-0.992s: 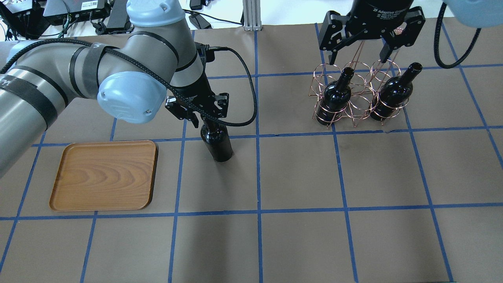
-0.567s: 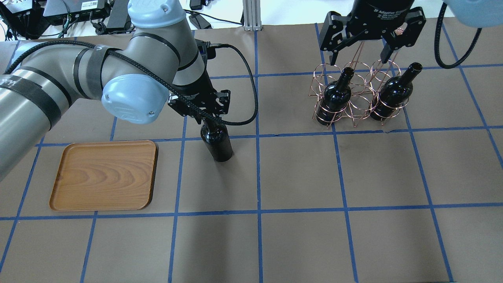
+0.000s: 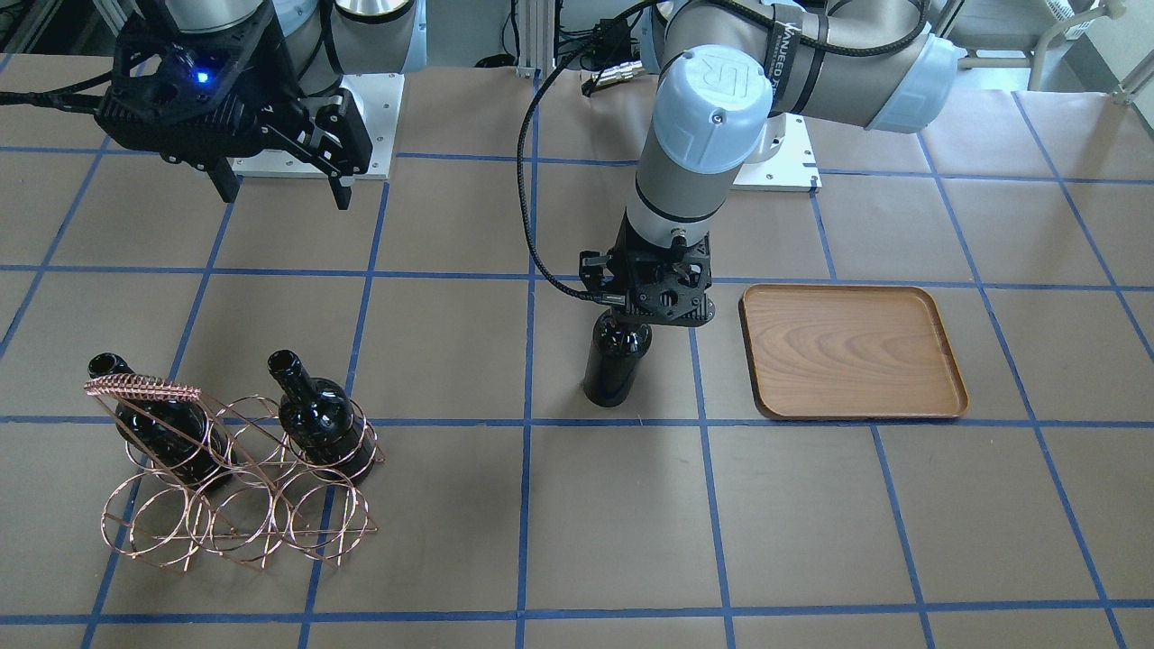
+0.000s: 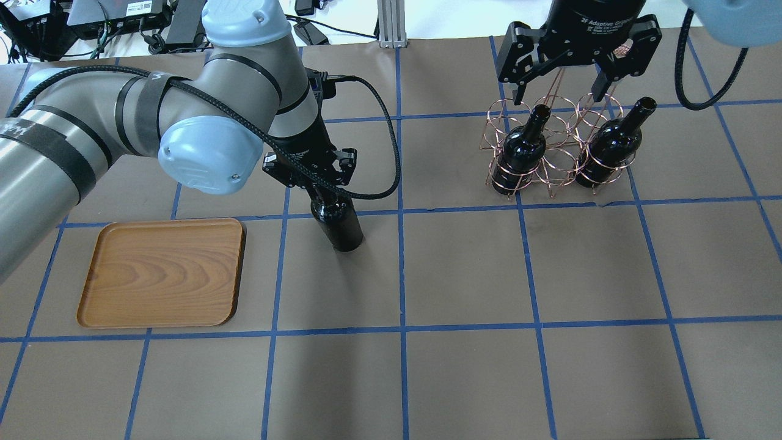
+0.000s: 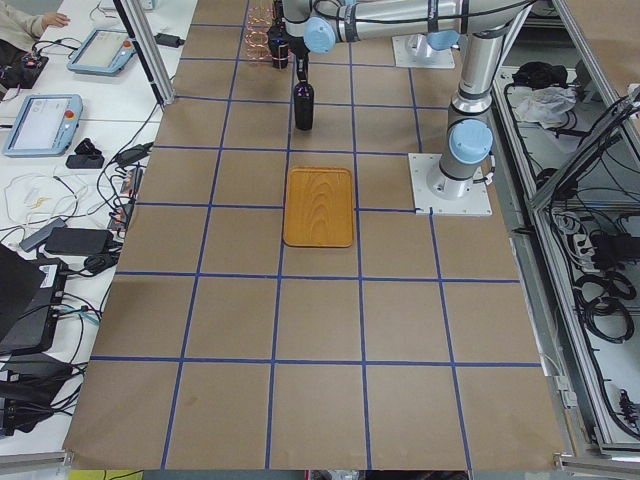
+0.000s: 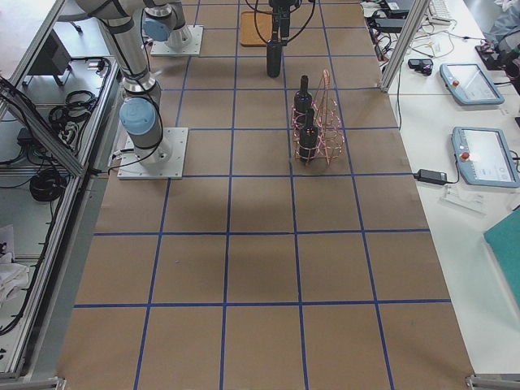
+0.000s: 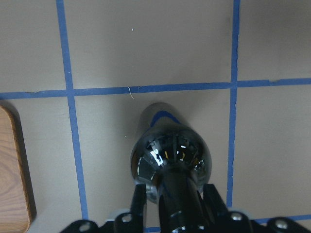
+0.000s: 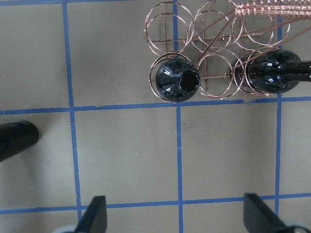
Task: Take wine from basket and place on tray
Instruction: 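Lift the bottle with the left gripper and lower it onto the tray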
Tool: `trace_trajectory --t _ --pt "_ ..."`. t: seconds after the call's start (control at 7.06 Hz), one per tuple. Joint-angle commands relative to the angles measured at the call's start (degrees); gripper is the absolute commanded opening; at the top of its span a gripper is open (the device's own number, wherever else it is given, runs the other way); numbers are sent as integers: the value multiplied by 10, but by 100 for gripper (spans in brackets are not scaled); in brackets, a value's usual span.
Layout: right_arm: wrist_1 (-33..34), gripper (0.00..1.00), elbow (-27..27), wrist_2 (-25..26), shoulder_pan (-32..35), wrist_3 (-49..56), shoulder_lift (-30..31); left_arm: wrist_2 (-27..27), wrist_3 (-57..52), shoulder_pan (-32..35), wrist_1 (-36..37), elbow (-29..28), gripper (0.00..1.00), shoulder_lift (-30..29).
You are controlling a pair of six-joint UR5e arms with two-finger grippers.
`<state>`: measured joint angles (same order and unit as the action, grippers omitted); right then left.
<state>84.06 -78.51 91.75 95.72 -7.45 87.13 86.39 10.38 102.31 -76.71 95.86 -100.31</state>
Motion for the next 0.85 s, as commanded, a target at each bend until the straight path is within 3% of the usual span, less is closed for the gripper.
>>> trace_trajectory --t 0.0,0.28,0.71 --pt "0 100 -1 1 0 1 1 2 -3 -2 1 -8 0 0" --pt "0 100 -1 1 0 1 1 41 -78 -31 -50 -52 0 13" --pt "0 100 -1 1 0 0 1 103 -229 -154 -132 -82 0 43"
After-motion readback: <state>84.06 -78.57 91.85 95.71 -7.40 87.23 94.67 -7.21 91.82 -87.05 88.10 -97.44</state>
